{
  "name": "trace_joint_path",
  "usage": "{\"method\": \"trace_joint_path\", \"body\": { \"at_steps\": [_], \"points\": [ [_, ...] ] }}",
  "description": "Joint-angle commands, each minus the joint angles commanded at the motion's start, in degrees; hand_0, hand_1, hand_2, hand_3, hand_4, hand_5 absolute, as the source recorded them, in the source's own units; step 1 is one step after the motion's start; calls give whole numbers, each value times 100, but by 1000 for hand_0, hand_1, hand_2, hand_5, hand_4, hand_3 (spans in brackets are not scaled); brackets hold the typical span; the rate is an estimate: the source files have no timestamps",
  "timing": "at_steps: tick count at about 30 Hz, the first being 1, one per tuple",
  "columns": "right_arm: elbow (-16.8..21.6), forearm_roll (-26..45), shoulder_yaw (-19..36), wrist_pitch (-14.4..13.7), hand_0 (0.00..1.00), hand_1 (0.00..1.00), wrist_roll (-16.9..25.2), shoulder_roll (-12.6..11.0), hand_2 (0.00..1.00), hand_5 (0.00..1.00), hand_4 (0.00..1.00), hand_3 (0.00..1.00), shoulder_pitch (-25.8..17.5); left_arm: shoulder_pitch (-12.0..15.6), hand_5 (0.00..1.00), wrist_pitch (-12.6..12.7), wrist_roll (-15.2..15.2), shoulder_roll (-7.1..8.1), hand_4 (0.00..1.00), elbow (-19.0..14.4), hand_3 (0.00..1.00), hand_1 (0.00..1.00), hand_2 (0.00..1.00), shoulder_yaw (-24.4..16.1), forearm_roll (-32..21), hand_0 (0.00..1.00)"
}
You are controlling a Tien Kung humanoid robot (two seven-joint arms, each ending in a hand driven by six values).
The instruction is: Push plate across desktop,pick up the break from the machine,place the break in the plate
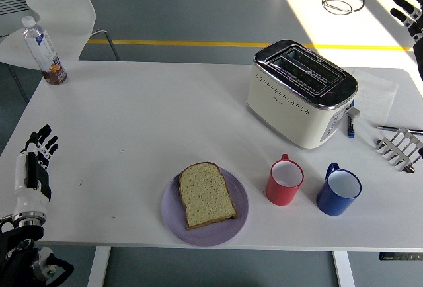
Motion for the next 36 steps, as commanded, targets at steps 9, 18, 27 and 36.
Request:
{"method": "trace_joint_path", "body": {
  "at_steps": [9, 18, 27, 36],
  "points": [
    [-601, 124, 650, 826, 838, 800, -532, 248, 798, 535, 527, 768, -888, -110, 998, -2, 5, 0, 514, -16, 808, 859, 907, -22, 1, 849],
    [-984, 19, 933, 1017, 831, 796, -581, 643, 795, 549, 525, 764, -1044, -174, 998, -16, 18, 0, 513, -21, 807, 859, 906, -2, -2, 848],
    [-1257, -95, 1097, 1111, 824, 791, -630, 821, 791, 558, 520, 760, -952, -205, 998, -58, 83, 0, 514, -80, 808, 856, 906, 29, -113, 846],
    [-1562, -23, 1069, 1141, 812, 785, -685, 912, 784, 561, 515, 751, -923, -205, 998, -77, 84, 0, 515, -155, 807, 853, 905, 43, -226, 843]
  ]
}}
